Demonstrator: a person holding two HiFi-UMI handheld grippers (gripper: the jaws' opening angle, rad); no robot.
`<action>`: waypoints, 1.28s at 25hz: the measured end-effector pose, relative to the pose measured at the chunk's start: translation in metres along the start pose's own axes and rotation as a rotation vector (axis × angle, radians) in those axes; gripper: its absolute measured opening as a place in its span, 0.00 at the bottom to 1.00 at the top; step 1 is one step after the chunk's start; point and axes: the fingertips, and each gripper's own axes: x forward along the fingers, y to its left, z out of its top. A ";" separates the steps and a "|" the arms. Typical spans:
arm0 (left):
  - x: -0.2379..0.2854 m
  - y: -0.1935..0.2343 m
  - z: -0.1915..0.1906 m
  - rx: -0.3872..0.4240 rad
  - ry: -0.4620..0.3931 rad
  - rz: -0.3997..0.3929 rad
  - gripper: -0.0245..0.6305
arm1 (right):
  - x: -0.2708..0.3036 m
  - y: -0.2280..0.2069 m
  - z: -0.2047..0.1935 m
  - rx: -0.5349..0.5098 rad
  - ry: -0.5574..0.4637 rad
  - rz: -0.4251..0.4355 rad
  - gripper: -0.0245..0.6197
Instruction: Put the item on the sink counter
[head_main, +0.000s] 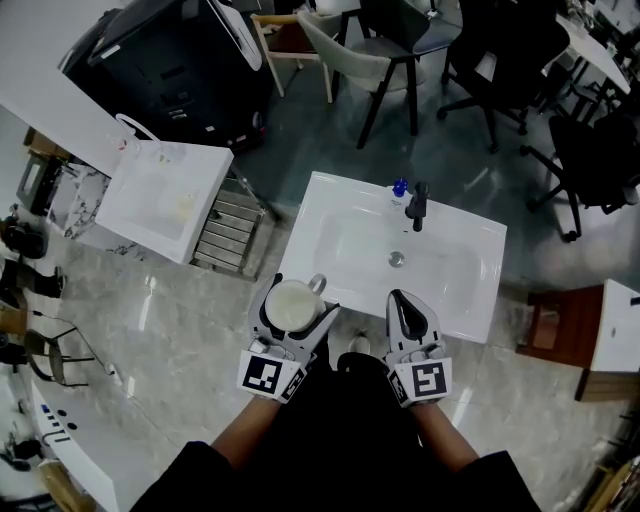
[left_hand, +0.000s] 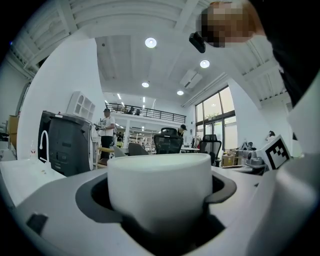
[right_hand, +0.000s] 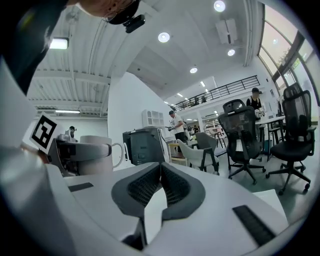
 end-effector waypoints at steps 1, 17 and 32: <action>0.004 0.003 -0.001 -0.007 0.004 -0.008 0.74 | 0.001 -0.001 0.003 0.009 -0.007 -0.011 0.09; 0.089 0.068 -0.022 -0.033 0.055 -0.160 0.74 | 0.085 0.001 0.011 -0.015 0.045 -0.103 0.09; 0.175 0.128 -0.049 0.032 0.109 -0.333 0.74 | 0.177 -0.023 0.006 -0.028 0.112 -0.262 0.09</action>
